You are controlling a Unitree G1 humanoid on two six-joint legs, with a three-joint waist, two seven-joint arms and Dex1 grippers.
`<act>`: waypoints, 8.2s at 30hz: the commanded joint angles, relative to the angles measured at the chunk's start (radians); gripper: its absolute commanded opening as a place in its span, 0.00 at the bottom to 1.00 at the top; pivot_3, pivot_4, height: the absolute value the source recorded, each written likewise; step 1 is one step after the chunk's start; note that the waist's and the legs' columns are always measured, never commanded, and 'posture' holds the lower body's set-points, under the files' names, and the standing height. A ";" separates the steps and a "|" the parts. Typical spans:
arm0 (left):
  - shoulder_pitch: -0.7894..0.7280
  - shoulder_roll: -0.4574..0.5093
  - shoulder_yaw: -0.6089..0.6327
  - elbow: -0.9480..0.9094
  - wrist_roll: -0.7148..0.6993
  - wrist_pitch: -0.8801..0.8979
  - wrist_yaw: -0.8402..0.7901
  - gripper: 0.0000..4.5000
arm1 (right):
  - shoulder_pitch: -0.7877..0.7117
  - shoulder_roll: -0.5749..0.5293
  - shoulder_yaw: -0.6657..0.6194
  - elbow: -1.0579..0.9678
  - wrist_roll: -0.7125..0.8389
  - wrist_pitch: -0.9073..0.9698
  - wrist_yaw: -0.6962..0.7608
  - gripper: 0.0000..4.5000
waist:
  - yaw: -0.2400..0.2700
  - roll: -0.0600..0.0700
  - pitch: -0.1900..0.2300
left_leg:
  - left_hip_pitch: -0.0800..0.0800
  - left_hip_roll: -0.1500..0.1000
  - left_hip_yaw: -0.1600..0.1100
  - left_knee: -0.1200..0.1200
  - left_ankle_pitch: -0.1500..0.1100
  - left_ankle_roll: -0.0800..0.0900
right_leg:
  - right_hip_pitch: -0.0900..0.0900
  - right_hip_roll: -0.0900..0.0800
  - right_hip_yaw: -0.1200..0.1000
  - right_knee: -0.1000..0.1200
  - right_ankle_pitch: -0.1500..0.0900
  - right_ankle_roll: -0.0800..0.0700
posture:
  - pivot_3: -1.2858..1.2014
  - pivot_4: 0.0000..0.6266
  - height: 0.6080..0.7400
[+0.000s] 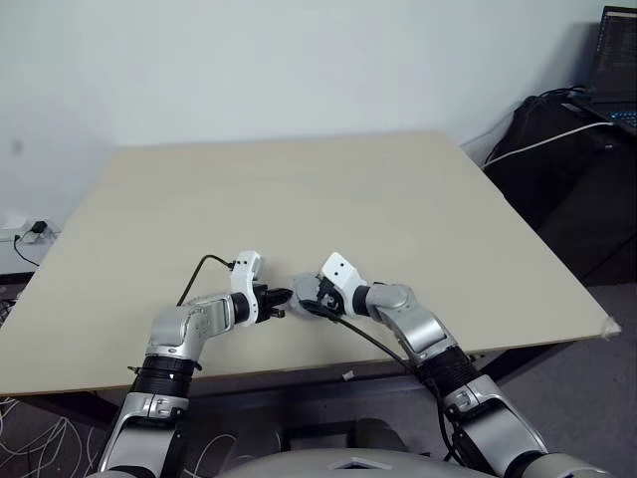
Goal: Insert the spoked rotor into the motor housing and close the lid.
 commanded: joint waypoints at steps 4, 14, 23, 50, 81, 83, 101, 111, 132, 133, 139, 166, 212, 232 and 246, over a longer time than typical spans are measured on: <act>-0.063 -0.018 -0.008 0.046 0.032 -0.001 0.021 0.00 | 0.031 -0.015 0.021 0.040 -0.032 0.053 -0.005 0.73 | 0.000 0.000 0.000 | 0.000 0.000 0.000 0.000 0.000 0.000 | 0.000 0.000 0.000 0.000 0.000 0.000 | 0.52 0.00 1.00; -0.116 -0.052 -0.033 0.114 0.065 0.018 0.028 0.00 | 0.032 -0.018 0.026 0.034 -0.032 0.049 -0.001 0.73 | 0.001 -0.001 -0.001 | 0.000 -0.001 -0.001 0.000 0.000 0.000 | 0.001 0.000 0.000 0.000 0.000 0.001 | 0.52 0.00 1.00; -0.113 -0.052 -0.054 0.123 0.095 0.042 0.014 0.00 | 0.028 -0.017 0.021 0.029 -0.024 0.052 0.006 0.73 | 0.001 -0.001 -0.001 | 0.001 -0.001 -0.001 0.000 0.000 0.000 | 0.002 0.000 0.000 0.000 0.000 0.001 | 0.52 0.00 1.00; -0.112 -0.059 -0.066 0.128 0.126 0.035 -0.022 0.00 | 0.031 -0.016 -0.142 -0.211 0.164 0.110 0.054 0.99 | 0.003 -0.002 0.000 | -0.002 -0.002 -0.003 0.000 0.000 0.000 | 0.000 -0.001 -0.001 -0.001 0.000 0.002 | 0.52 0.00 1.00; -0.118 -0.064 -0.084 0.141 0.153 0.025 -0.067 0.00 | 0.011 0.223 -0.679 -0.270 0.516 0.969 -0.364 0.99 | 0.024 -0.001 -0.001 | -0.013 -0.003 -0.004 0.000 0.002 0.004 | -0.011 -0.001 -0.002 -0.001 0.005 -0.001 | 0.52 0.00 1.00; -0.120 -0.066 -0.085 0.141 0.154 0.025 -0.069 0.00 | 0.008 0.225 -0.687 -0.251 0.515 0.959 -0.371 0.99 | 0.024 -0.001 -0.001 | -0.013 -0.003 -0.004 0.000 0.002 0.004 | -0.011 -0.001 -0.001 -0.001 0.005 -0.001 | 0.52 0.00 1.00; -0.119 -0.064 -0.087 0.136 0.163 0.026 -0.080 0.00 | -0.054 0.270 -0.821 -0.067 0.610 0.973 -0.374 0.99 | 0.015 0.001 -0.002 | -0.013 -0.003 -0.004 0.000 0.003 0.004 | -0.011 -0.001 -0.001 0.000 0.006 0.000 | 0.52 0.00 1.00; -0.117 -0.058 -0.089 0.133 0.164 0.027 -0.082 0.00 | -0.059 0.294 -0.879 -0.037 0.700 0.995 -0.346 0.96 | 0.004 0.001 -0.003 | -0.013 -0.003 -0.004 0.000 0.003 0.004 | -0.011 -0.001 -0.001 0.000 0.006 0.000 | 0.52 0.00 1.00; -0.111 -0.069 -0.078 0.132 0.183 0.021 -0.088 0.00 | -0.015 0.327 -0.880 -0.092 0.697 1.039 -0.434 0.29 | 0.001 0.004 -0.004 | -0.013 -0.003 -0.003 0.000 0.003 0.004 | -0.011 -0.001 0.000 0.000 0.007 0.001 | 0.52 0.00 1.00; -0.111 -0.069 -0.077 0.132 0.183 0.020 -0.088 0.00 | -0.013 0.326 -0.879 -0.093 0.693 1.039 -0.439 0.29 | 0.001 0.004 -0.004 | -0.013 -0.003 -0.003 0.000 0.003 0.004 | -0.011 -0.001 0.000 0.000 0.007 0.001 | 0.52 0.00 1.00; -0.098 -0.077 -0.050 0.089 0.165 0.014 -0.082 0.00 | -0.004 0.318 -0.888 -0.086 0.686 1.024 -0.458 0.29 | 0.001 0.006 -0.005 | -0.013 -0.003 -0.003 0.000 0.003 0.004 | -0.011 -0.001 0.000 0.000 0.007 0.001 | 0.52 0.00 1.00; 0.528 -0.363 0.412 -0.456 -0.565 0.010 0.067 0.00 | 0.021 0.356 -0.931 -0.178 0.871 1.003 -0.409 0.29 | -0.017 0.002 0.006 | -0.016 -0.001 0.001 0.002 0.000 0.006 | -0.015 -0.001 0.001 -0.001 0.002 -0.006 | 0.52 0.00 1.00; 0.674 -0.402 0.207 -0.328 -0.944 -0.299 0.105 1.00 | 0.041 0.443 -0.790 -0.222 1.090 1.086 -0.515 0.29 | -0.024 0.002 0.015 | -0.019 0.001 0.003 0.001 -0.001 0.006 | -0.018 -0.001 0.000 -0.002 -0.001 -0.005 | 0.52 0.00 1.00; 0.628 -0.368 0.191 -0.258 -0.972 -0.279 0.074 0.78 | 0.060 0.455 -0.771 -0.246 1.102 1.162 -0.518 0.29 | -0.024 0.002 0.015 | -0.019 0.001 0.003 0.002 0.000 0.007 | -0.018 -0.001 0.000 -0.002 -0.001 -0.004 | 0.52 0.00 1.00; 0.623 -0.370 0.192 -0.257 -0.988 -0.280 0.083 0.46 | 0.079 0.444 -0.747 -0.288 1.050 1.084 -0.539 0.29 | -0.024 0.002 0.015 | -0.019 0.001 0.003 0.002 0.000 0.007 | -0.018 -0.001 0.001 -0.001 0.000 -0.006 | 0.52 0.00 1.00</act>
